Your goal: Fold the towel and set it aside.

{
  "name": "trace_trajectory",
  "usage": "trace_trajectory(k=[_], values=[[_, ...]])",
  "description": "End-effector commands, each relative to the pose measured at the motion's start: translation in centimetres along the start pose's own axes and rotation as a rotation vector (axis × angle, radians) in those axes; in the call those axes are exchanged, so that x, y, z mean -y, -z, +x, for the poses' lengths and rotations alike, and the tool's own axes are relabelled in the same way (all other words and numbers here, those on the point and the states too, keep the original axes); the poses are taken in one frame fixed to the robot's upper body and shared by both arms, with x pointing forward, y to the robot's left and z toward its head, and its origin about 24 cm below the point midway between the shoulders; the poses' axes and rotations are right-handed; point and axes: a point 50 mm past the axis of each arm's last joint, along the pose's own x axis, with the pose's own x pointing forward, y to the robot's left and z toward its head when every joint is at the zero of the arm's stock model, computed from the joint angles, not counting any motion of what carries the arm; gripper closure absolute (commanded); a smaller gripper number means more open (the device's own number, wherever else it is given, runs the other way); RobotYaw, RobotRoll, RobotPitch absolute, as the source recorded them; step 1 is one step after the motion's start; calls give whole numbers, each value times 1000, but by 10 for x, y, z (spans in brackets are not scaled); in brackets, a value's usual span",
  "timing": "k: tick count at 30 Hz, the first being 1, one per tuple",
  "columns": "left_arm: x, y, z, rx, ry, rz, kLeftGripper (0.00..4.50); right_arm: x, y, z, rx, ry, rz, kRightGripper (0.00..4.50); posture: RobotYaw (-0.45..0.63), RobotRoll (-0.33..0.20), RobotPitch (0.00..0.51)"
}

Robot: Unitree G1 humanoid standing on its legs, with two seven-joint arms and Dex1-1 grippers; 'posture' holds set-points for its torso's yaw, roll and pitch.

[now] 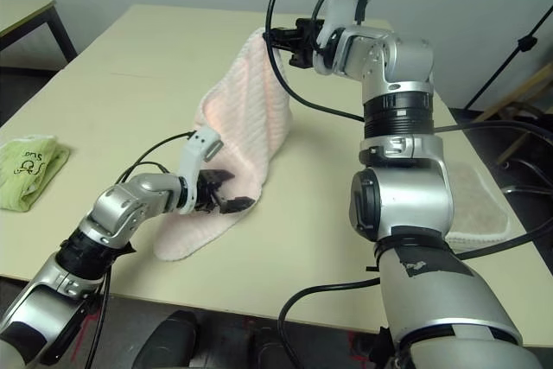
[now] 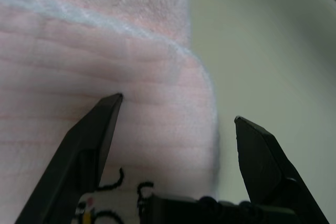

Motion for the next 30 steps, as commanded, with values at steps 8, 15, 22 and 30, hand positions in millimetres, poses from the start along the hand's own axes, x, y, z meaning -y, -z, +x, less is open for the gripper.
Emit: trace_trajectory(k=[8,15,22,30], values=[[-6,4,22,-34,31,-6,1680,17,13,0,-29,70,-17,4500,193,0,65],[-14,8,-1,5,20,-25,4199,22,29,-13,-72,74,-12,4500,168,0,65],[-20,-10,-59,122,49,-71,4468,22,47,-38,-160,22,4,4500,187,0,69],[-26,-10,-122,121,103,-77,4468,26,76,-70,-311,-68,8,4500,217,0,74]])
